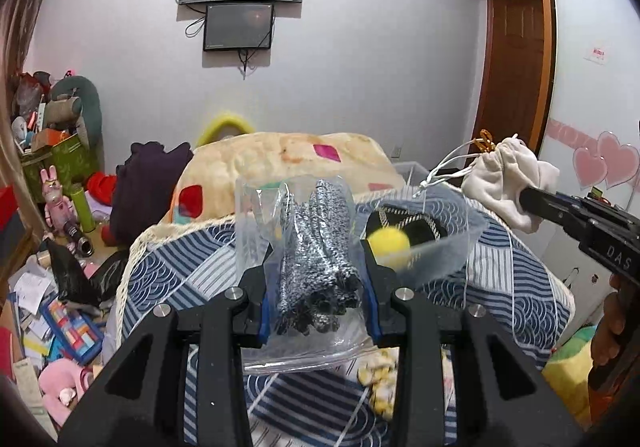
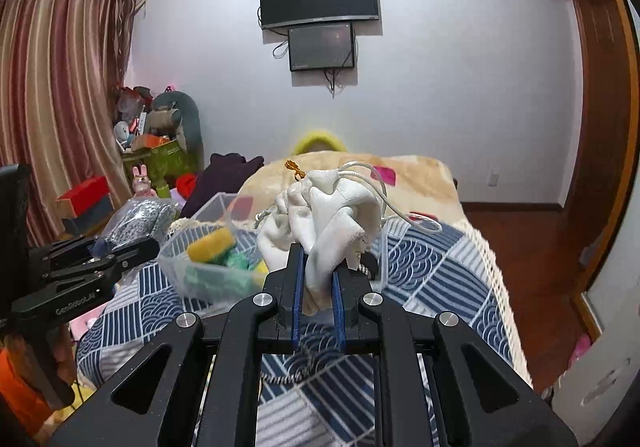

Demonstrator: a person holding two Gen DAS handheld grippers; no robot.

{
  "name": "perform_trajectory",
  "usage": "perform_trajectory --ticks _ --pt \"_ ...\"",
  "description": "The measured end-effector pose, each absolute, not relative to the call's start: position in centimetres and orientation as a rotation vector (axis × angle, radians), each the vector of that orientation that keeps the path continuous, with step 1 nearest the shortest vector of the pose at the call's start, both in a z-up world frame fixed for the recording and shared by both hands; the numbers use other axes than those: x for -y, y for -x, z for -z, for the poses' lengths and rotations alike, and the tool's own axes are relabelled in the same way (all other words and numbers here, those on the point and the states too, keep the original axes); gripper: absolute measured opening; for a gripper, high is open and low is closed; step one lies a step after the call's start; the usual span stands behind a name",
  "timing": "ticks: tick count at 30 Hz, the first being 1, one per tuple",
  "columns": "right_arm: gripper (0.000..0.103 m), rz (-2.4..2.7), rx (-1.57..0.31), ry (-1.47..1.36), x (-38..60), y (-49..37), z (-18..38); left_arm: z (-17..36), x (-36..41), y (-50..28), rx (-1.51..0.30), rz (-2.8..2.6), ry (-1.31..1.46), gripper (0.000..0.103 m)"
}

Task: Organize soft objects
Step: 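Drop the bagged sock into the box with the left tool while the right tool drops the pouch in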

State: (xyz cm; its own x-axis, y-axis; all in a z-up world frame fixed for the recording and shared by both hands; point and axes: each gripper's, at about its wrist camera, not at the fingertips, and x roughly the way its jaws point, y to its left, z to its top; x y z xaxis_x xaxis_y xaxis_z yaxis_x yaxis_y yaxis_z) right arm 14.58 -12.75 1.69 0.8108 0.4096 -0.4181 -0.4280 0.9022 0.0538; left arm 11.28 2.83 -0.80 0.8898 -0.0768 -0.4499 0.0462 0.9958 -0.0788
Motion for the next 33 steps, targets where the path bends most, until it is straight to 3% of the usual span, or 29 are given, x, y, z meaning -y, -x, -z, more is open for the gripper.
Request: perform_trajectory --ticks 33 --pt "0.012 -0.398 -0.602 0.137 8.8 -20.5 2.5 3.8 0.1 -21.0 -0.597 0.141 0.03 0.038"
